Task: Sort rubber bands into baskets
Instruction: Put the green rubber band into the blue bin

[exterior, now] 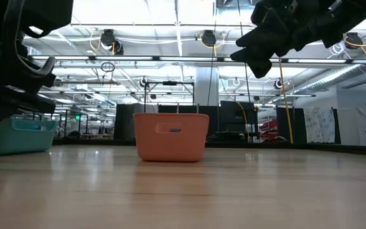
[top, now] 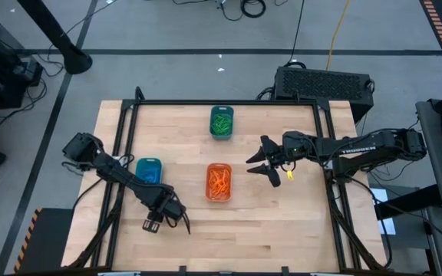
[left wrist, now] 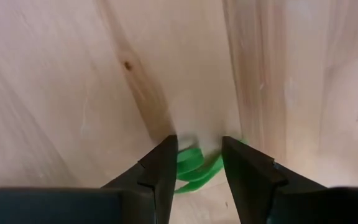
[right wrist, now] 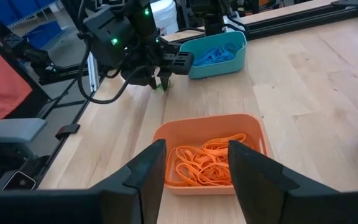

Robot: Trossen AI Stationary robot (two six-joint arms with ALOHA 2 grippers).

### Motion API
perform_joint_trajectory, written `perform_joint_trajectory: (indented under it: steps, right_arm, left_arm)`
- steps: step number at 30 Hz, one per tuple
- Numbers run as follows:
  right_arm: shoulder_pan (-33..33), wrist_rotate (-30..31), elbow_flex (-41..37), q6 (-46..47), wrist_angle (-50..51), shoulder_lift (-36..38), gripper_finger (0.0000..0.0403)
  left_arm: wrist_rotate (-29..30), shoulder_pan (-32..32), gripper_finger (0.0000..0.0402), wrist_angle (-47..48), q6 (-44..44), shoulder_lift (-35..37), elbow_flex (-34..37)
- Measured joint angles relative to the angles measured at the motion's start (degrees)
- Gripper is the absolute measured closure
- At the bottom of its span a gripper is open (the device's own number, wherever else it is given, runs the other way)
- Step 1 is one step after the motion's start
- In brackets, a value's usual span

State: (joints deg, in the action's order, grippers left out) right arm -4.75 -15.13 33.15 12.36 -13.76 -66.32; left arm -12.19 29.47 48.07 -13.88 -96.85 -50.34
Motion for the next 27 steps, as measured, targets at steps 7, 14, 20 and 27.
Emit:
perform_joint_trajectory:
  steps: [7,14,20,27]
  right_arm:
    - [0.0,0.0,0.0,0.0,0.0,0.0,0.0238]
    - [0.0,0.1,0.0,0.0,-0.2,0.0,0.0238]
    - [0.0,0.1,0.0,0.0,-0.2,0.0,0.0238]
    - [0.0,0.1,0.0,0.0,0.6,0.0,0.0238]
  left_arm:
    - [0.0,-0.7,0.0353,1.7,2.2,-0.1,-1.8]
    - [-0.7,-3.0,0.0396,7.7,4.4,0.1,-9.9]
    - [5.5,-5.3,0.0399,14.3,9.3,0.1,-21.5]
    - [7.5,-6.9,0.04,15.4,4.5,0.2,-26.6]
